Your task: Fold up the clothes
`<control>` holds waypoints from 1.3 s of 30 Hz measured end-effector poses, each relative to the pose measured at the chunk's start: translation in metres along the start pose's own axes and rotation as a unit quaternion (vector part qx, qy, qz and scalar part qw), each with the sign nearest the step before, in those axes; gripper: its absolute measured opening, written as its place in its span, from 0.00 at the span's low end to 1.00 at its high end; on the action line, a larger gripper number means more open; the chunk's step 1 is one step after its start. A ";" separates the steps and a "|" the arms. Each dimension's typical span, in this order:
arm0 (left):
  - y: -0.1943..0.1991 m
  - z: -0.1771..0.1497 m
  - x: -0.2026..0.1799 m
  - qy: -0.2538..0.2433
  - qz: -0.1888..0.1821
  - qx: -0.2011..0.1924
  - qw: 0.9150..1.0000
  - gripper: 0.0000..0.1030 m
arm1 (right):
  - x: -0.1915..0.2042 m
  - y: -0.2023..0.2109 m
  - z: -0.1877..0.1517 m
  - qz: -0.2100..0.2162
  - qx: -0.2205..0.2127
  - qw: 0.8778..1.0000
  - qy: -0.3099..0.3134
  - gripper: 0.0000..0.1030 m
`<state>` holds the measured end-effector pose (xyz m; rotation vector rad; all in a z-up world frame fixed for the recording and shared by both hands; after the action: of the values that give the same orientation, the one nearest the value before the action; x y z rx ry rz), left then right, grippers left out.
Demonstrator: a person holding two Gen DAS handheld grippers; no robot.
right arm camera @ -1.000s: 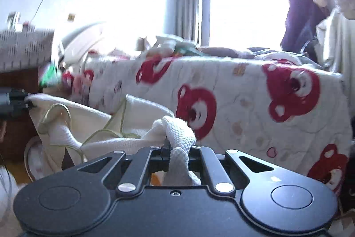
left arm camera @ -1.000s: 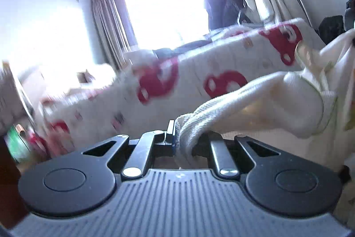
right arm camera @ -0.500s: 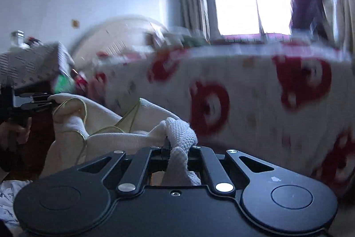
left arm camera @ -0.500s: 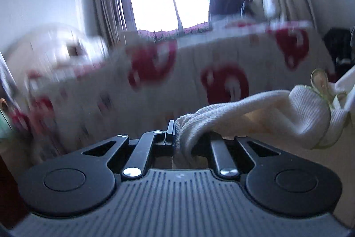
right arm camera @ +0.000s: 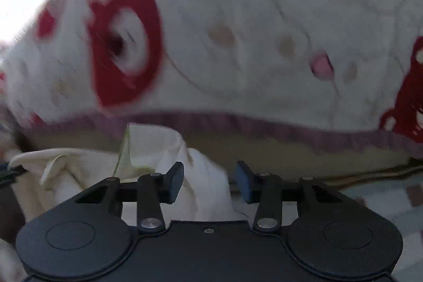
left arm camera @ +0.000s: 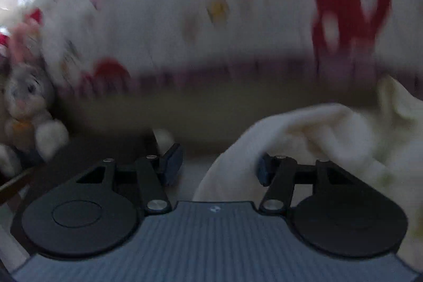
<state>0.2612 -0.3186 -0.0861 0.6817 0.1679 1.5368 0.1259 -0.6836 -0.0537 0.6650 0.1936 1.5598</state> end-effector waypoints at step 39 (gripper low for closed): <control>0.203 -0.203 -0.165 -0.069 -0.375 0.100 0.919 0.07 | 0.076 0.057 -0.207 0.261 0.229 0.938 -0.024 0.54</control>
<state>-0.0264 -0.4365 -0.1997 0.7671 0.4301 0.7364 -0.0268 -0.5623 -0.1707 1.1908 0.3718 2.0261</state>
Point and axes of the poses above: each gripper's, at about its wrist camera, not at the fingertips, and y roughly against the way its jaws point, x to its left, z to its top, the point moved 10 cm from there along -y, roughly the way its jaws point, and after that the axes turned 14 degrees about z, right-handed, at the moved point
